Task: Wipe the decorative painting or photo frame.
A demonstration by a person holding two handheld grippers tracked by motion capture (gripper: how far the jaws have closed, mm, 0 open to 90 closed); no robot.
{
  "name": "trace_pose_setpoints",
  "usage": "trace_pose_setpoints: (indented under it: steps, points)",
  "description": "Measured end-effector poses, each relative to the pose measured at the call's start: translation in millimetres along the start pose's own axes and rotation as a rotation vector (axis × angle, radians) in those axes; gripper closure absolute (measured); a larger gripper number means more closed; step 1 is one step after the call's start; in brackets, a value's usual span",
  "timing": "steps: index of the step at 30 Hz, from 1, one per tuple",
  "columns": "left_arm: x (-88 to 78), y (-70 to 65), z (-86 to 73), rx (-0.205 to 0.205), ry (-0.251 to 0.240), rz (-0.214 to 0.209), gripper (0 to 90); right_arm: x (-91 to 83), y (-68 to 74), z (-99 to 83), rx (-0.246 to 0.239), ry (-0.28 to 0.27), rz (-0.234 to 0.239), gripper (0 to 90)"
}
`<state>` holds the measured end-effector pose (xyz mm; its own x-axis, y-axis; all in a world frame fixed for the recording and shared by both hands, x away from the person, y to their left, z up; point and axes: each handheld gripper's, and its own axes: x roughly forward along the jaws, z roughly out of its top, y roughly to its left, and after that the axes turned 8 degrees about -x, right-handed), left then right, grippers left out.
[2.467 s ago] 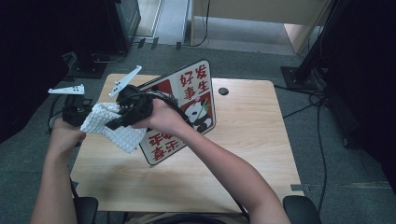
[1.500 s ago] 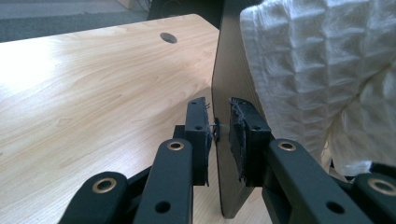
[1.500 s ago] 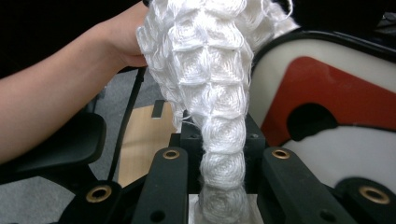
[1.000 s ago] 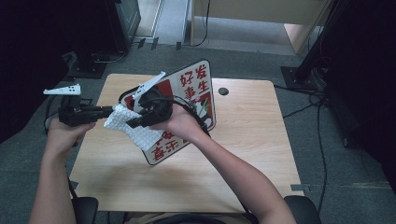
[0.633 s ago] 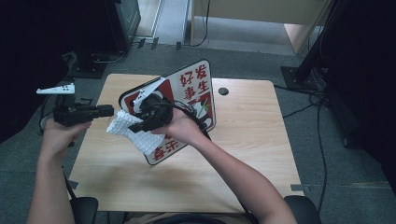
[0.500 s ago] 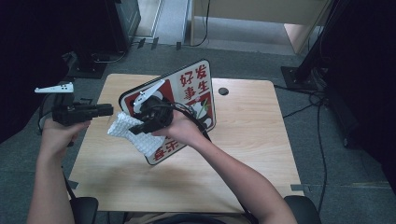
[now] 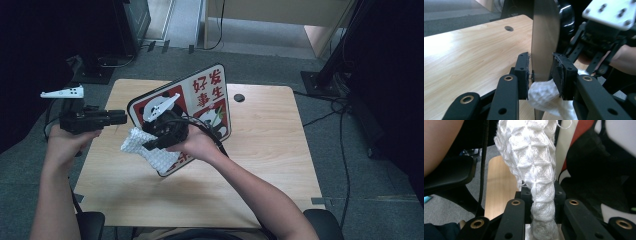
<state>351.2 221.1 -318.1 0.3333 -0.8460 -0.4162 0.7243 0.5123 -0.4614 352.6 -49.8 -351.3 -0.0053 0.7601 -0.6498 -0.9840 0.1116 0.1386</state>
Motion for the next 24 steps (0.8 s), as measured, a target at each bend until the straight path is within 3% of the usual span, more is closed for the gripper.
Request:
trace_pose_setpoints:
  steps: [13, 19, 24]
  points:
    - [8.3, -12.4, 2.9, 0.022, 0.0, -0.038, 67.1, 7.5, -0.7, -14.6, 0.007, 0.002, 0.015, 78.3]
    - [19.3, -6.7, -0.7, -0.016, 0.014, -0.067, 71.4, 9.3, -1.2, -19.7, 0.006, 0.004, 0.013, 78.2]
    - [25.2, -7.0, -2.1, -0.014, 0.025, -0.065, 74.6, 11.8, -2.5, -24.2, 0.007, 0.005, 0.015, 78.2]
